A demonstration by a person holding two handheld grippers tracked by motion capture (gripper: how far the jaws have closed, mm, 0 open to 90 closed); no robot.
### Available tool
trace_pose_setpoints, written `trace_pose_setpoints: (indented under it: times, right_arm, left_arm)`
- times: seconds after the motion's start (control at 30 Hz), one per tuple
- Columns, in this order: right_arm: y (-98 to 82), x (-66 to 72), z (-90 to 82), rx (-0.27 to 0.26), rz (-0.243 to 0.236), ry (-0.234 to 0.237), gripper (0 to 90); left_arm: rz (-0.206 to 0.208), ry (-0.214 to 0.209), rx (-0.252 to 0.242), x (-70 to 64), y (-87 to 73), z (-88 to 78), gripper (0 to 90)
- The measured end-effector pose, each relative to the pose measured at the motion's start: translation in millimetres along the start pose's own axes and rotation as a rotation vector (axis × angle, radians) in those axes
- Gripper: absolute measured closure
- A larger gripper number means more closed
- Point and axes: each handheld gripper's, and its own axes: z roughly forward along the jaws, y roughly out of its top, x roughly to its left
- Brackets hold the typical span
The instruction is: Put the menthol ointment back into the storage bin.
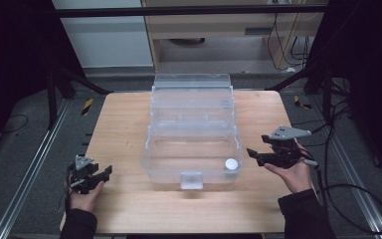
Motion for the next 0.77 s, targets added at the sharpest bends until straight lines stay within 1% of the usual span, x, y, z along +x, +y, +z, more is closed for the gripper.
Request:
trace_pose_setpoints:
  times: [0.07, 0.1, 0.17, 0.2, 0.27, 0.3, 0.33, 0.37, 0.5, 0.57, 0.6, 0.63, 0.67, 0.7, 0.77]
  right_arm:
    - [-7.6, -6.6, -1.9, 0.000, 0.029, -0.037, 27.6]
    - [-11.3, -9.4, -2.9, -0.015, 0.048, -0.056, 27.5]
    - [-21.1, -15.6, -3.9, -0.046, 0.091, -0.077, 25.3]
    - [-25.6, -17.9, -3.8, -0.053, 0.109, -0.087, 23.7]
    - [-33.5, -22.3, -2.5, -0.054, 0.133, -0.114, 22.5]
    - [-39.3, -25.4, -0.7, -0.057, 0.157, -0.129, 21.5]
    - [-42.7, -27.6, 1.0, -0.051, 0.170, -0.134, 20.7]
    - [-49.5, -30.7, 5.4, -0.055, 0.193, -0.150, 19.4]
    - [-64.3, -37.1, 18.9, -0.005, 0.224, -0.172, 16.0]
    - [-70.8, -39.0, 22.8, 0.003, 0.224, -0.195, 15.6]
    - [-73.1, -40.9, 24.2, 0.012, 0.212, -0.200, 15.5]
    - [-74.6, -40.9, 24.2, 0.007, 0.233, -0.208, 15.5]
    - [-76.5, -42.9, 24.7, -0.005, 0.226, -0.213, 14.8]
    - [-77.9, -44.0, 24.8, -0.004, 0.242, -0.209, 14.1]
    - [-81.0, -45.9, 25.2, -0.010, 0.250, -0.219, 13.7]
  left_arm:
    - [0.005, 0.000, -0.001, -0.4, 0.4, 0.0, 45.6]
    - [0.004, -0.002, -0.002, -0.5, 0.5, 0.1, 45.5]
    - [0.001, 0.005, -0.006, -0.7, 0.7, 0.8, 44.7]
    - [-0.002, 0.008, -0.006, -0.7, 0.7, 1.2, 43.6]
    - [-0.009, 0.014, -0.007, -0.7, 0.4, 1.6, 41.8]
    - [-0.012, 0.015, -0.008, -0.8, 0.3, 1.9, 40.6]
    - [-0.015, 0.017, -0.015, -1.4, 0.3, 2.7, 39.6]
    - [-0.018, 0.019, -0.017, -1.9, 0.3, 3.2, 37.9]
    - [-0.029, 0.020, -0.021, -4.8, 0.3, 6.4, 33.6]
    - [-0.038, 0.018, -0.026, -6.1, 0.9, 7.8, 31.5]
    - [-0.040, 0.018, -0.029, -6.4, 1.2, 8.2, 31.0]
    - [-0.041, 0.015, -0.029, -6.6, 1.5, 8.6, 30.4]
    - [-0.041, 0.013, -0.029, -6.9, 1.9, 8.9, 29.6]
    - [-0.042, 0.013, -0.032, -7.4, 2.1, 9.6, 28.5]
    - [-0.038, 0.011, -0.031, -7.3, 2.3, 10.3, 26.4]
